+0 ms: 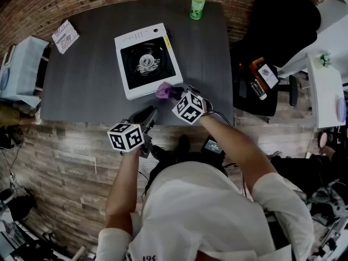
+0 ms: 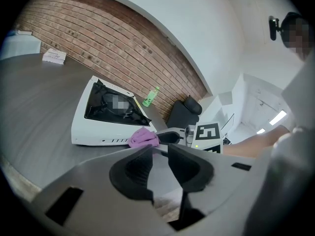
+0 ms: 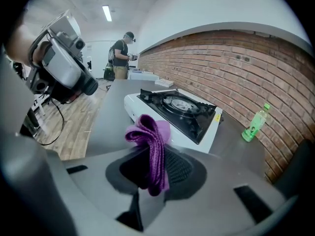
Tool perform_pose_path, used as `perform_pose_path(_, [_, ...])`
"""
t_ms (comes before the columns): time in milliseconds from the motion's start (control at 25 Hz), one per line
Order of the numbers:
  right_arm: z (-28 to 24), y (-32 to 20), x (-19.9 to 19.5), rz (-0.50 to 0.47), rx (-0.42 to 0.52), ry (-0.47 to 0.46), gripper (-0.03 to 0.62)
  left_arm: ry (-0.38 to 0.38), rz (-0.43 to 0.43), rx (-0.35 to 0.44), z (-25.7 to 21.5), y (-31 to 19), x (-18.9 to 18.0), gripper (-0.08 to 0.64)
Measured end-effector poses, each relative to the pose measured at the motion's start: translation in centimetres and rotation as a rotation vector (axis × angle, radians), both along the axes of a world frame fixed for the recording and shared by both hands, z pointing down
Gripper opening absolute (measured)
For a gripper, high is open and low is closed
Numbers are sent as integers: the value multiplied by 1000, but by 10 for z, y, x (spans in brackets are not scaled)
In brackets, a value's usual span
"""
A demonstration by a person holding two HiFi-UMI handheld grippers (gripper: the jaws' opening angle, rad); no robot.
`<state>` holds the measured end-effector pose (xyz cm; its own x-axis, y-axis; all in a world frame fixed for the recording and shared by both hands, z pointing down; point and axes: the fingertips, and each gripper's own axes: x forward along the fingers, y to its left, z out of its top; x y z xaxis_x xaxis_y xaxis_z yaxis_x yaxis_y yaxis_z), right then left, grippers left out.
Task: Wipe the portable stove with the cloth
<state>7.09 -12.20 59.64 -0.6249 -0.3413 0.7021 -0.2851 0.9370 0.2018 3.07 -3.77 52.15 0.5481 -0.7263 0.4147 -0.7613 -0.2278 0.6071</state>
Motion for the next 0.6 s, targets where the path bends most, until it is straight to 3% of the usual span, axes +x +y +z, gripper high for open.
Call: perform_pose_path(600, [5, -16, 38, -23, 7, 3, 87, -5, -24, -2, 3, -22, 33, 104])
